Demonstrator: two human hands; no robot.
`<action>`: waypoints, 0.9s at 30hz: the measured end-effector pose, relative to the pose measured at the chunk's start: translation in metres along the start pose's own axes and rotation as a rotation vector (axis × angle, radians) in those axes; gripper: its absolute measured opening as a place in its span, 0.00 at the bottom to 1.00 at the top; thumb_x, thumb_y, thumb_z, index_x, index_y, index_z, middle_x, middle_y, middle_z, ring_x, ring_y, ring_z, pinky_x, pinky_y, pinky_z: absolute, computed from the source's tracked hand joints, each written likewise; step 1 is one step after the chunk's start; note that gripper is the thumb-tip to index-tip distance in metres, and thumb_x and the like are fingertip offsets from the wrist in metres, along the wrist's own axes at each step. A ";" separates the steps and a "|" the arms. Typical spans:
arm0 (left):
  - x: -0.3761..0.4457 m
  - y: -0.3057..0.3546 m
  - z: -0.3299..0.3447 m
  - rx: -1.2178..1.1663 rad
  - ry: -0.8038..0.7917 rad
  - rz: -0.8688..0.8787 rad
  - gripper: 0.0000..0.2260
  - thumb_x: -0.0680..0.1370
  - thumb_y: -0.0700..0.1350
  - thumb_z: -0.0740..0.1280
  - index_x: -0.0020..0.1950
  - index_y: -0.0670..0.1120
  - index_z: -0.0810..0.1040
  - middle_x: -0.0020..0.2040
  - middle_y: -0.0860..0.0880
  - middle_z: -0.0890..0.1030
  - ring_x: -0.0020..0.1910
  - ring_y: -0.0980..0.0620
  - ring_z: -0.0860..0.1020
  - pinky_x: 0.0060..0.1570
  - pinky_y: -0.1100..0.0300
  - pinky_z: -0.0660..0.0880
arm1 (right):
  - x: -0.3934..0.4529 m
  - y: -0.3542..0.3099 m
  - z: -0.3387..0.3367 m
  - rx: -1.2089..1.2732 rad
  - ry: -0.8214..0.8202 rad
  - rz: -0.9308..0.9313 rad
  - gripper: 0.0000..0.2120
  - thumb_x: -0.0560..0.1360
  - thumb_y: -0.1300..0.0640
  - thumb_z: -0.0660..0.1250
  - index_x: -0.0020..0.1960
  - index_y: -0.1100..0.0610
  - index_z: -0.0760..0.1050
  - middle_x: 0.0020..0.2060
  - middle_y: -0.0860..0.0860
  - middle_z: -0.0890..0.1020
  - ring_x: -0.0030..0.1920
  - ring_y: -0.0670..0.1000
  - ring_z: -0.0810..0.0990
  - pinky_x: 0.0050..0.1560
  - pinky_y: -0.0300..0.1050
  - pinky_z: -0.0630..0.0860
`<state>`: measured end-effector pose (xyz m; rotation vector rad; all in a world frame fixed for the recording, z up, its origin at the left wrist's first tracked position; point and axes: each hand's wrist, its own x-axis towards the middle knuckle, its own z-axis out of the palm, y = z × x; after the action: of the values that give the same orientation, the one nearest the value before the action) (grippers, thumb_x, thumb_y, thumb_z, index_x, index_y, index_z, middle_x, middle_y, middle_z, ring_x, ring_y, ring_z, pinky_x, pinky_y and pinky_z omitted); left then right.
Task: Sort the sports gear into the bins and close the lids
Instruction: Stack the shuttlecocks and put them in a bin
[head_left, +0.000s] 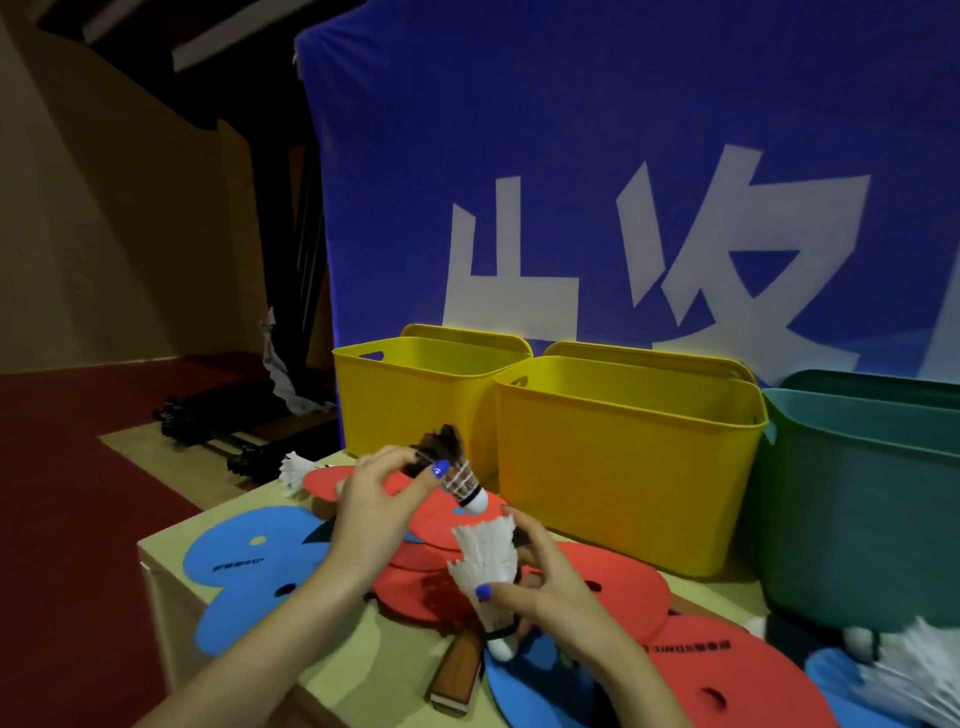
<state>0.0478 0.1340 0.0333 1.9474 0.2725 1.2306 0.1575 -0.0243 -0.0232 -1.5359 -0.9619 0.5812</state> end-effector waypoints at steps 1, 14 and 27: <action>0.000 0.001 0.006 0.020 -0.020 0.014 0.06 0.65 0.62 0.65 0.35 0.63 0.78 0.39 0.62 0.78 0.46 0.49 0.75 0.55 0.42 0.69 | -0.001 -0.001 0.000 0.000 -0.008 -0.006 0.37 0.70 0.64 0.72 0.71 0.43 0.58 0.56 0.45 0.75 0.48 0.42 0.81 0.47 0.40 0.78; -0.004 -0.014 0.024 0.071 -0.378 0.014 0.17 0.68 0.70 0.59 0.36 0.60 0.78 0.43 0.55 0.78 0.49 0.55 0.75 0.56 0.54 0.69 | -0.006 -0.008 -0.004 -0.065 0.054 -0.132 0.46 0.69 0.63 0.73 0.73 0.35 0.51 0.50 0.56 0.78 0.31 0.48 0.65 0.33 0.40 0.66; 0.001 -0.034 -0.017 0.180 -0.157 0.093 0.21 0.74 0.69 0.53 0.53 0.59 0.77 0.51 0.62 0.79 0.52 0.62 0.78 0.51 0.60 0.73 | -0.004 -0.003 -0.006 -0.060 0.013 -0.136 0.45 0.71 0.65 0.70 0.68 0.27 0.51 0.72 0.52 0.66 0.27 0.46 0.65 0.28 0.36 0.65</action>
<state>0.0418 0.1655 0.0126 2.2212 0.2206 1.1370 0.1594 -0.0315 -0.0196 -1.5117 -1.0726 0.4489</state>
